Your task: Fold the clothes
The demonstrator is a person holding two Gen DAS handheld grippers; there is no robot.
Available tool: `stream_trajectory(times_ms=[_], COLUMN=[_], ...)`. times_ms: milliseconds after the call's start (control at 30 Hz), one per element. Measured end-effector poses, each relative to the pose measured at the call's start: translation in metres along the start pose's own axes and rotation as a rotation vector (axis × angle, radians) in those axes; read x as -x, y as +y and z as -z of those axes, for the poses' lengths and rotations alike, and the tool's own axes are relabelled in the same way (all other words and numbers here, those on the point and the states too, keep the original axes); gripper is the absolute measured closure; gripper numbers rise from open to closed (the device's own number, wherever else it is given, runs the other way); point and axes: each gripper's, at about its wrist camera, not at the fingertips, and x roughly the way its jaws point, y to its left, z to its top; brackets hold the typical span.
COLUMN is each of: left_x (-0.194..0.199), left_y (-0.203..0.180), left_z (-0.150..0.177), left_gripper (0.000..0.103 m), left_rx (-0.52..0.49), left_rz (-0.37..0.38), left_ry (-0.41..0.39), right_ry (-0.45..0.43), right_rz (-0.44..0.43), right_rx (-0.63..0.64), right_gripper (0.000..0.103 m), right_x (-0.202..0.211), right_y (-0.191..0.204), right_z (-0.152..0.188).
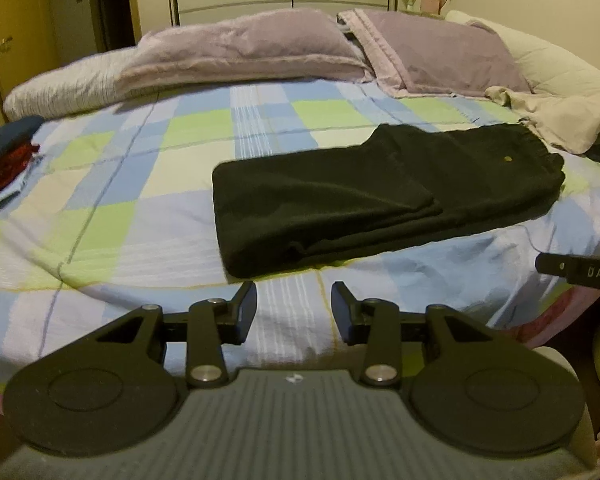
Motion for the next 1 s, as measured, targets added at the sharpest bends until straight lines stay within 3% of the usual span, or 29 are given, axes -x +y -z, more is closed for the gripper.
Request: stream_trajectory(times_ms=[200, 300, 400, 500, 700, 733, 800, 1000], left_x=[-0.027, -0.033, -0.042, -0.052, -0.073, -0.076, -0.083, -0.099], left_y=[0.007, 0.013, 0.02, 0.028, 0.036, 0.035, 0.034, 0.03], left_z=[-0.004, -0.01, -0.018, -0.026, -0.04, -0.041, -0.044, -0.053], left_gripper=[0.066, 0.066, 0.066, 0.066, 0.066, 0.066, 0.066, 0.067], left_rx=[0.054, 0.07, 0.087, 0.112, 0.159, 0.163, 0.168, 0.175], left_rz=[0.03, 0.049, 0.056, 0.071, 0.088, 0.092, 0.1, 0.122], left_ry=[0.024, 0.009, 0.001, -0.002, 0.008, 0.011, 0.014, 0.014], right_ry=[0.056, 0.035, -0.007, -0.05, -0.169, -0.185, -0.199, -0.211], right_rz=[0.01, -0.044, -0.151, -0.244, -0.282, -0.287, -0.287, -0.204], right_rx=[-0.014, -0.081, -0.262, -0.534, -0.853, -0.889, -0.943, -0.903], right_gripper=[0.056, 0.056, 0.056, 0.056, 0.055, 0.054, 0.03, 0.029], right_x=[-0.032, -0.037, -0.042, -0.055, -0.082, -0.086, -0.094, -0.111], right_y=[-0.014, -0.036, -0.081, -0.144, -0.237, -0.248, -0.265, -0.29], right_z=[0.002, -0.005, -0.019, -0.033, -0.06, -0.064, -0.069, -0.085])
